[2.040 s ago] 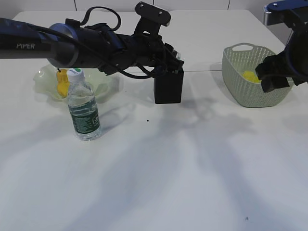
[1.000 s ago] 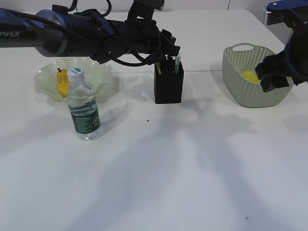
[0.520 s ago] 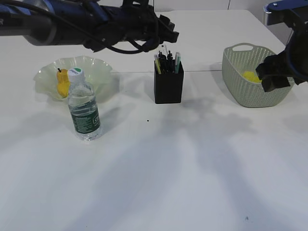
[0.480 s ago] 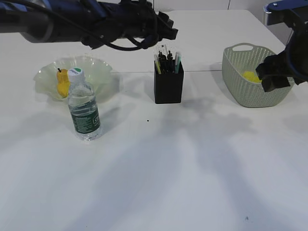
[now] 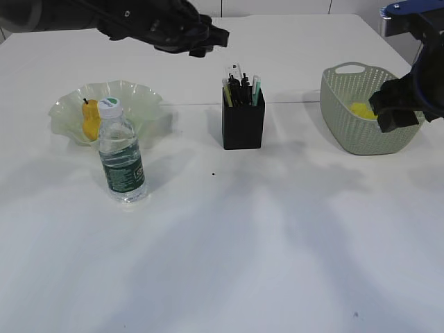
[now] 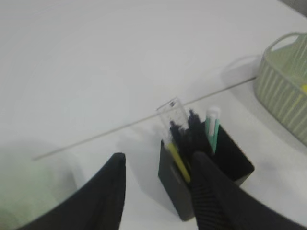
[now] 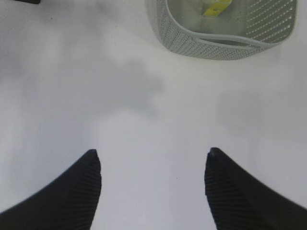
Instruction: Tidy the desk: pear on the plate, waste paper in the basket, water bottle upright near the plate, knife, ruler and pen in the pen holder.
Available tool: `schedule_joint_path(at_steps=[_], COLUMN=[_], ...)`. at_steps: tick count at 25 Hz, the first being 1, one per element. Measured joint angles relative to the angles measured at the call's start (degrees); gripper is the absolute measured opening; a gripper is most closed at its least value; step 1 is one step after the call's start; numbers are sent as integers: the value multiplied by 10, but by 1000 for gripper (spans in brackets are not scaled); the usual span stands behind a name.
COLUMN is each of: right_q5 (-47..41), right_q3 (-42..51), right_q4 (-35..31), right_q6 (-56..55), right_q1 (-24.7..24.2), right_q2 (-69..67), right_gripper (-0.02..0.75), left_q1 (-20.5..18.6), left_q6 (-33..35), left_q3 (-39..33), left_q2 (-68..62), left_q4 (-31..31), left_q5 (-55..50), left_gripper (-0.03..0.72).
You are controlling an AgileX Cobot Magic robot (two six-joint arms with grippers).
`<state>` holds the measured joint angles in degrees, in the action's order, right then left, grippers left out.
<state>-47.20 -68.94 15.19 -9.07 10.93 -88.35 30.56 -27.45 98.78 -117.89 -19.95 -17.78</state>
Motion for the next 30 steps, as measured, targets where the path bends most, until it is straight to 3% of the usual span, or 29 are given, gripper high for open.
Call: schedule_joint_path(at_steps=[12, 16, 20, 26, 30], right_q5=[-8, -13, -14, -14, -14], right_q3=[0, 0, 0, 0, 0], right_q4=[0, 0, 0, -13, -44], right_q6=[24, 24, 24, 25, 28], right_q1=[0, 0, 0, 0, -15], right_q2=[0, 0, 0, 0, 0], right_gripper=[502, 503, 502, 502, 503], left_q1=[-50, -96, -161, -253, -287], left_q6=[29, 66, 101, 128, 142], left_q3=[0, 0, -15, -102, -189], left_q2=[68, 86, 101, 151, 211], left_q4=[41, 61, 107, 137, 140], left_q5=[-163, -223, -251, -257, -244], left_gripper=[319, 329, 387, 442, 445])
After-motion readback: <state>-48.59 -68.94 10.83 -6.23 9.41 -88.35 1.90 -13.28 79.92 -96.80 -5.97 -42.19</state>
